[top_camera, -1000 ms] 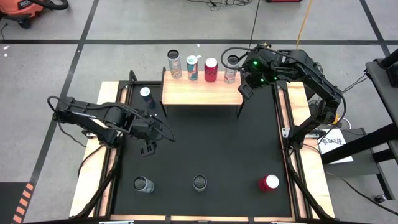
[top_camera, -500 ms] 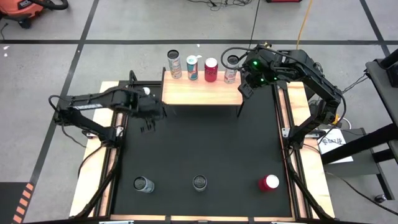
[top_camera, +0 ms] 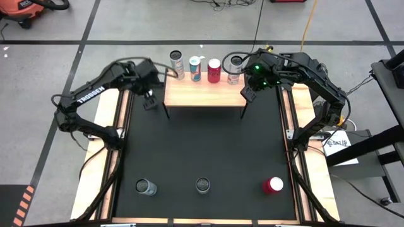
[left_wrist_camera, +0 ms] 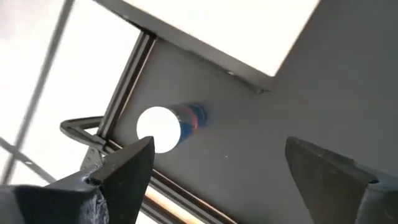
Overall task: Place canned beverage on shelf
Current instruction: Put the blue soda can on the shelf
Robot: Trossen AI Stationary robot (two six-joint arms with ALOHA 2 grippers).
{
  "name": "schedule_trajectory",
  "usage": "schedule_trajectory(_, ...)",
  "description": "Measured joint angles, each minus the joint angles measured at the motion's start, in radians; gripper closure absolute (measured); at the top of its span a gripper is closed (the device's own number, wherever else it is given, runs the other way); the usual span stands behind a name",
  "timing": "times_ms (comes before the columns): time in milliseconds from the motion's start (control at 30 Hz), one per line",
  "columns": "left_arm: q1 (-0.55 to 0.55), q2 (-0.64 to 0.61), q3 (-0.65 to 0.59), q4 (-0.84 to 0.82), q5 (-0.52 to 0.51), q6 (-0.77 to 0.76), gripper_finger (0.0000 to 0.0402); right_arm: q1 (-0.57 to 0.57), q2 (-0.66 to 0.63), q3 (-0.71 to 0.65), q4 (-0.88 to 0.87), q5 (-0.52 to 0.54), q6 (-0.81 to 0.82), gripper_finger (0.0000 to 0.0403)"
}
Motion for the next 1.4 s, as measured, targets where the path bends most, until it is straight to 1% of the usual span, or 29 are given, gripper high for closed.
schedule_trajectory(133,0.12,0.013,0.001,0.013,0.054,0.063,0.0052,0.001,0.01,0.0,0.006,0.0,0.0,0.0403)
schedule_trajectory(267,0.213,0.046,0.001,0.025,0.142,0.105,0.0052,0.004,0.025,0.0,0.01,-0.002,-0.002,0.0403)
schedule_trajectory(500,0.31,0.134,0.001,0.019,0.179,0.166,0.0052,0.014,0.061,0.0,-0.008,-0.006,-0.008,0.0403)
schedule_trajectory(600,0.322,0.152,0.001,0.019,0.199,0.186,0.0052,0.017,0.072,0.0,-0.025,-0.005,-0.011,0.0403)
schedule_trajectory(833,0.366,0.17,-0.006,0.015,0.202,0.18,0.0052,0.017,0.073,0.0,-0.024,-0.005,-0.01,0.0403)
schedule_trajectory(900,0.381,0.162,-0.035,0.012,0.204,0.18,0.0052,0.017,0.073,0.0,-0.025,-0.005,-0.008,0.0403)
schedule_trajectory(1067,0.411,0.13,-0.134,0.014,0.254,0.208,0.0052,0.017,0.073,0.0,-0.026,-0.005,-0.008,0.0403)
schedule_trajectory(1233,0.423,0.097,-0.23,0.073,0.265,0.23,0.0052,0.017,0.073,0.0,-0.027,-0.005,-0.008,0.0403)
schedule_trajectory(1300,0.423,0.088,-0.253,0.114,0.265,0.23,0.0052,0.017,0.073,0.0,-0.027,-0.005,-0.008,0.0403)
schedule_trajectory(1400,0.422,0.085,-0.274,0.129,0.265,0.234,0.0052,0.017,0.073,0.0,-0.027,-0.006,-0.008,0.0403)
